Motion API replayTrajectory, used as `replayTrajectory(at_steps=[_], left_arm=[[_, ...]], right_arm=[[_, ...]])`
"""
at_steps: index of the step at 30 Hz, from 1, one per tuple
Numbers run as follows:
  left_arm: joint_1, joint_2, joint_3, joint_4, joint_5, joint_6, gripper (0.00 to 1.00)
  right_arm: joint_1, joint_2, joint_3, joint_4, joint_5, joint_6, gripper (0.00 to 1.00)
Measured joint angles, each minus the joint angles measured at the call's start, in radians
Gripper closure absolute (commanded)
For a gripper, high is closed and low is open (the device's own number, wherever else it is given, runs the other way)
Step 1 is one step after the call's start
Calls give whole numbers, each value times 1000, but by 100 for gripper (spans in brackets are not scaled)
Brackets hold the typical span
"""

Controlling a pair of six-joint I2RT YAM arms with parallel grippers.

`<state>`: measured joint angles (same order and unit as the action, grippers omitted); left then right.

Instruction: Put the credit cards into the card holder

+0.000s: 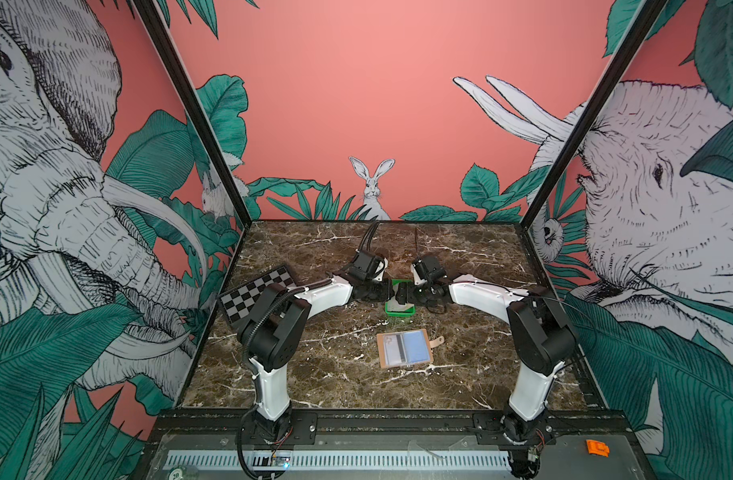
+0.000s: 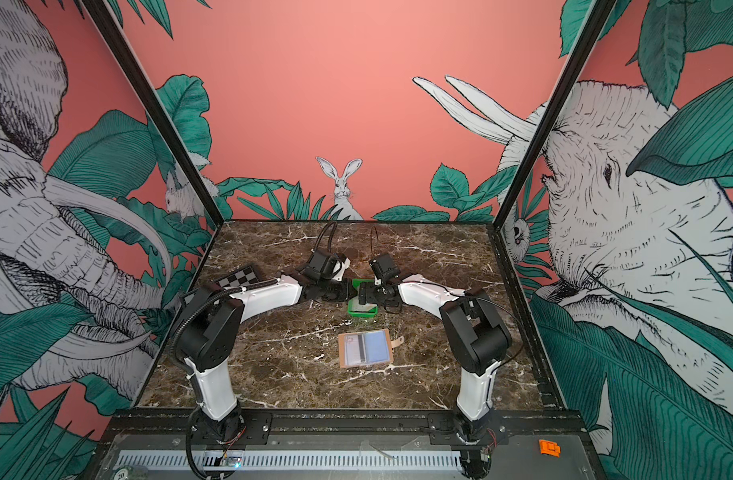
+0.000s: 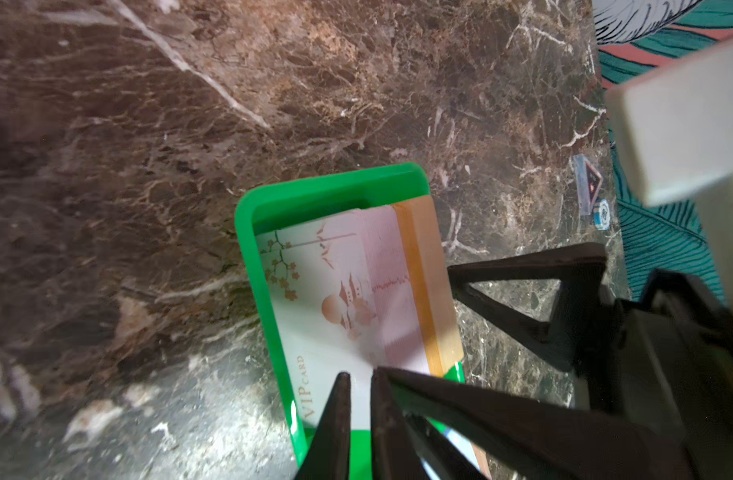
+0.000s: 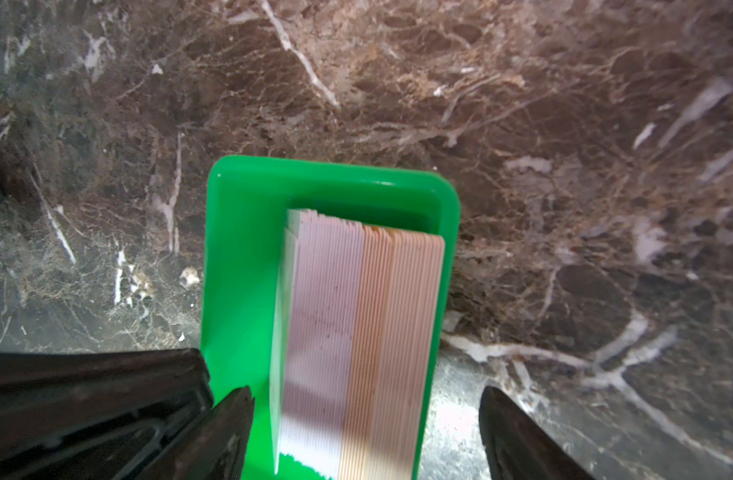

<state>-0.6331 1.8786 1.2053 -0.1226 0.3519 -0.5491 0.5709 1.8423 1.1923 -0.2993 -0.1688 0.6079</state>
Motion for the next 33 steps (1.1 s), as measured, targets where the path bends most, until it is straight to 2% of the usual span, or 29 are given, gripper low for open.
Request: replayTrajectory(at_steps=[15,33], left_arm=[[0,60,36,-17,8,20,88],[0,65,36,-29,24,22,86]], right_arm=[[-17,21,0,4,-9,-10,16],[-43,-2,0,-12,-11,-39,16]])
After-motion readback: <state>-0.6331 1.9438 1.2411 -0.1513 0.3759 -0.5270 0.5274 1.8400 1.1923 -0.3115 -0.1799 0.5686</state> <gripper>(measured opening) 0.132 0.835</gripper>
